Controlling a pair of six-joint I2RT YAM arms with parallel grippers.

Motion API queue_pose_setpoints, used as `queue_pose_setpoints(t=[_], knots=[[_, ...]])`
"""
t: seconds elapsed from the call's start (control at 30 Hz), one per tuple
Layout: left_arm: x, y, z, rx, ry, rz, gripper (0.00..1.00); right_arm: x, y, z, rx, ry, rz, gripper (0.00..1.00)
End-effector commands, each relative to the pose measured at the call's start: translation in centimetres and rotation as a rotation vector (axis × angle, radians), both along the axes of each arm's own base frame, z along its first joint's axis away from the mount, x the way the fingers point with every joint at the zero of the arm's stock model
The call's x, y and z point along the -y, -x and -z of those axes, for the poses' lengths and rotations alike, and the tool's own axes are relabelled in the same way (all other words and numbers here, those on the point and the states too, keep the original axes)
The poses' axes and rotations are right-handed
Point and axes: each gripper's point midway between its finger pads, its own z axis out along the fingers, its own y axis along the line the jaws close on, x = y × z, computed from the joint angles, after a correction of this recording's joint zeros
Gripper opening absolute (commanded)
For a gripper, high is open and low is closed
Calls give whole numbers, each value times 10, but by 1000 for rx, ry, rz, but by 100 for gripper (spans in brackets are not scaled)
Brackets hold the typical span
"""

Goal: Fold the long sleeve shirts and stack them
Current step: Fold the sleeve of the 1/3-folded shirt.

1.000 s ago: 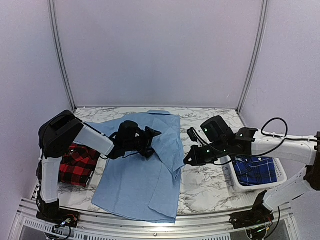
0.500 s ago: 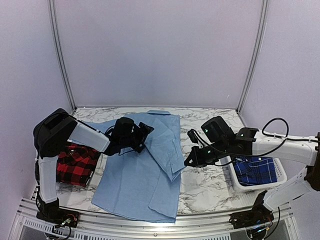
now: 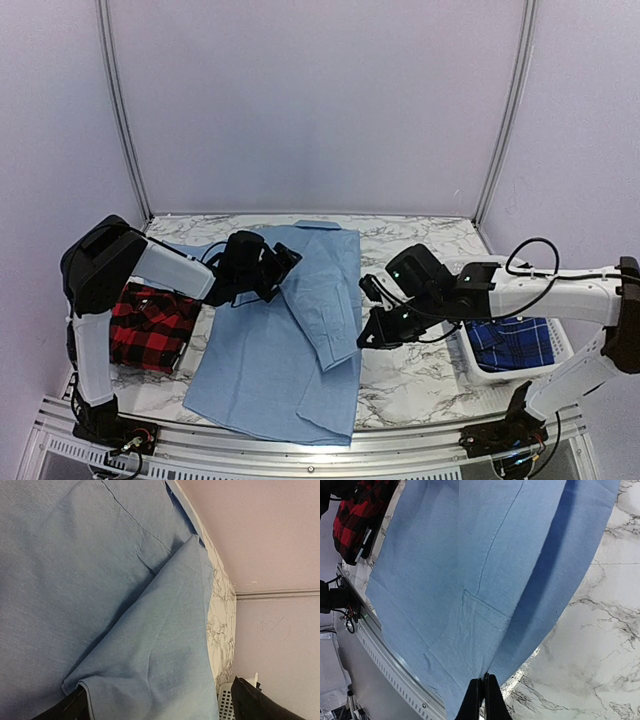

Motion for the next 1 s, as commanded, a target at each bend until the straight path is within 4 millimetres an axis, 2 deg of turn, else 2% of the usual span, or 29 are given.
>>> queue_pose_setpoints(t=[0.0,0.37,0.67,0.97], knots=[[-4,3,3,-3,-42,39,95,-11,12,8,-34,-7,-30,0],[-1,23,7,-28,-84,149,96,-14,33,34,-97,28,-66,0],[-10,42,15,-60,-209,243,96,-19,54,40,-140,32,-116,0],[-19,53,7,-57,-293,291,96,-28,79,48,-172,37,-137,0]])
